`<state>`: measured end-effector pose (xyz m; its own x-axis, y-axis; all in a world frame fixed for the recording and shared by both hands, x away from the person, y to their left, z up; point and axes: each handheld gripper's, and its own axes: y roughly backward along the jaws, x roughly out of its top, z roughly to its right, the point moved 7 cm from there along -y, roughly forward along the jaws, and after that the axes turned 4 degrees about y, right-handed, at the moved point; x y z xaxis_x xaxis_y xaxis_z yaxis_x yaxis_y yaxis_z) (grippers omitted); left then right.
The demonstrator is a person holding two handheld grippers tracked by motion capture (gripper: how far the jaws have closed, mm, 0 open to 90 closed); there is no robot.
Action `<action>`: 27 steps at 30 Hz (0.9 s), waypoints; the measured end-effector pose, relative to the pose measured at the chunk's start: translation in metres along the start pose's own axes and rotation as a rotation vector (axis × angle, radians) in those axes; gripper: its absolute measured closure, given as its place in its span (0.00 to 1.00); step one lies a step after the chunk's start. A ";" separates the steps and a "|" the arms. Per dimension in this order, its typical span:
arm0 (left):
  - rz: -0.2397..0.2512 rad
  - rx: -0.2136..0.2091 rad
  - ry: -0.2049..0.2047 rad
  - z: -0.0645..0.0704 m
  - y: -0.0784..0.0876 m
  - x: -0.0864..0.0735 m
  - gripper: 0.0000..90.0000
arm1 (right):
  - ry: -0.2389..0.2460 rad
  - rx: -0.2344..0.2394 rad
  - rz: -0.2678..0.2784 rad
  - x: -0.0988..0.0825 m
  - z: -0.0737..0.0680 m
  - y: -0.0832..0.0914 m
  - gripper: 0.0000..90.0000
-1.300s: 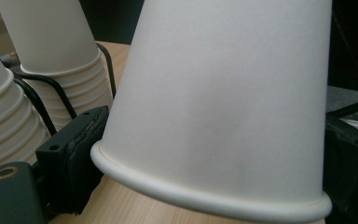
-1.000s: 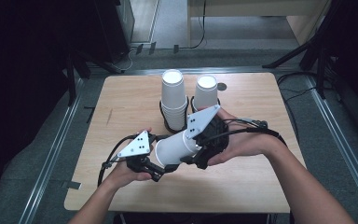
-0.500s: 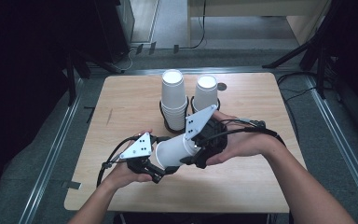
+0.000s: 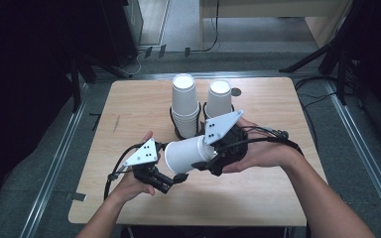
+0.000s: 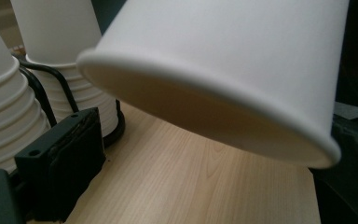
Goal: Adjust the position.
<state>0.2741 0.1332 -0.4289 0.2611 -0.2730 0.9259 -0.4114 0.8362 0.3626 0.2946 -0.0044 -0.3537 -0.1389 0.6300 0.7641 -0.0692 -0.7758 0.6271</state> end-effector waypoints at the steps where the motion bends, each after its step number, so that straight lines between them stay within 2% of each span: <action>1: 0.006 -0.007 0.001 0.000 0.001 0.000 0.00 | -0.004 0.001 0.013 0.000 0.000 0.001 0.25; 9: 0.090 0.002 0.050 -0.003 0.009 0.004 0.00 | -0.044 -0.021 0.109 -0.003 0.004 0.010 0.25; 14: 0.118 0.001 0.087 -0.006 0.010 -0.002 0.00 | -0.070 -0.038 0.177 -0.004 0.008 0.016 0.25; 20: 0.176 0.000 0.137 -0.008 0.009 -0.005 0.00 | -0.114 -0.045 0.263 -0.004 0.011 0.021 0.25; 27: 0.224 -0.025 0.180 -0.006 0.003 -0.005 0.00 | -0.135 -0.044 0.310 -0.005 0.012 0.021 0.25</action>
<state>0.2766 0.1402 -0.4328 0.3177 0.0065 0.9482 -0.4553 0.8782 0.1465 0.3062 -0.0235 -0.3424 -0.0284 0.3606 0.9323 -0.0869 -0.9300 0.3571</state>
